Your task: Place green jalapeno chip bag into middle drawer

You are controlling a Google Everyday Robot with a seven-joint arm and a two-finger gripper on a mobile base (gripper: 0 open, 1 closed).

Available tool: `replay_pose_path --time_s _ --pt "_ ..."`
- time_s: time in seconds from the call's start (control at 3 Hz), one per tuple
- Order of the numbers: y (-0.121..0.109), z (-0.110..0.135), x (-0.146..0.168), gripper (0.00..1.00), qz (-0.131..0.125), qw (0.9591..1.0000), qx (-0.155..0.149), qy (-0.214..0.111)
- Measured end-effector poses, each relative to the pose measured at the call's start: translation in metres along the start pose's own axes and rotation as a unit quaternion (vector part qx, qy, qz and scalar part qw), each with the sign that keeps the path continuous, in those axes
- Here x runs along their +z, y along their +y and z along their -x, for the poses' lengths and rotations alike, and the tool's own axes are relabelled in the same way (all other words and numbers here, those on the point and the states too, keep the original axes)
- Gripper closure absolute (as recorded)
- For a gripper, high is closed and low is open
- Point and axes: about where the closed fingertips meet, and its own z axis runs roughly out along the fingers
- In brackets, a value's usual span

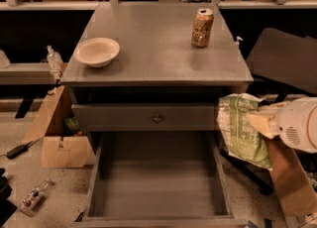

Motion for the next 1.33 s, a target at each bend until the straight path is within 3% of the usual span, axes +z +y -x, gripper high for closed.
replay_pose_path --time_s 0.33,0.67,1.0,1.33 --pt "0.039 -0.057 0.047 1.00 0.076 0.9955 0.050 0.026" --pt "0.075 -0.093 0.081 1.00 0.138 0.9875 0.063 0.042" --pt "0.104 -0.108 0.111 1.00 0.198 0.9783 0.040 0.045" --pt "0.122 -0.116 0.130 1.00 0.235 0.9706 0.025 0.047"
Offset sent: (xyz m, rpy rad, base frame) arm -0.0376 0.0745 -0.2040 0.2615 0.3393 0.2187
